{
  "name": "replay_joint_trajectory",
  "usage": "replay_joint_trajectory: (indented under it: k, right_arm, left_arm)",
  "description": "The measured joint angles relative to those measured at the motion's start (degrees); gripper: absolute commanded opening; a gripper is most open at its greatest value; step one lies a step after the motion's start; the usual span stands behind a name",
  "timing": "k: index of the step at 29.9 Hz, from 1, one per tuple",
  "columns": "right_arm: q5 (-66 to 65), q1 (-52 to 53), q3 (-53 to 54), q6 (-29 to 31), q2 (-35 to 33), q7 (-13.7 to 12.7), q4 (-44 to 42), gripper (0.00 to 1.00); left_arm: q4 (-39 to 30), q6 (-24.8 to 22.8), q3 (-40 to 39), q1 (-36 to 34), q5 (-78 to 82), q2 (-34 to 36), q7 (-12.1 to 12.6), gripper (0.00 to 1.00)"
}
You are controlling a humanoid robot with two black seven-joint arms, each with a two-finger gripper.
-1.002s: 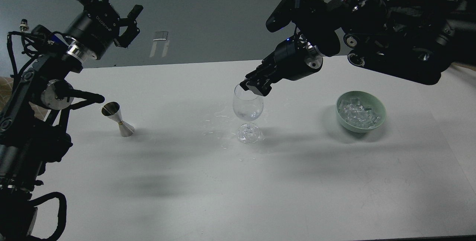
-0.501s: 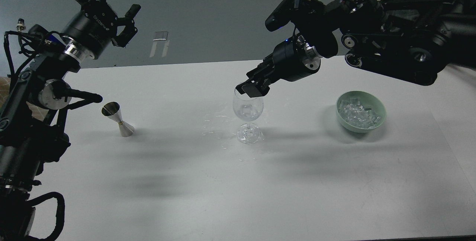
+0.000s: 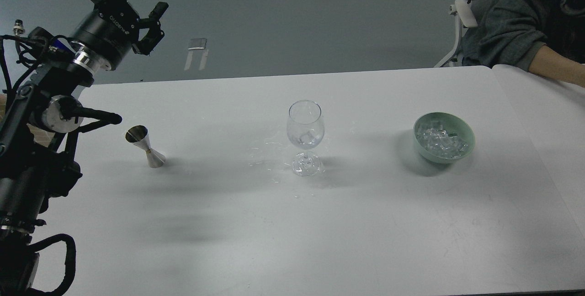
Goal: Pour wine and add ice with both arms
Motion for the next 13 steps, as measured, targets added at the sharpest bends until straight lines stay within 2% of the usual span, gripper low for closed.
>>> replay_joint_trajectory:
  k: [5,13]
  right_arm:
    - [19.1,-7.9,10.2,-1.0,2.3,0.2,-12.5,1.00]
    - [22.2,-20.7,27.6,-1.0,11.2,0.6,-23.0,1.00]
  left_arm:
    - [0.8,0.0,0.0,-0.4,-0.5,-0.2,0.1,0.98]
    - [6.0,0.0,-0.1,-1.7,-5.0,-1.5,0.1,0.98]
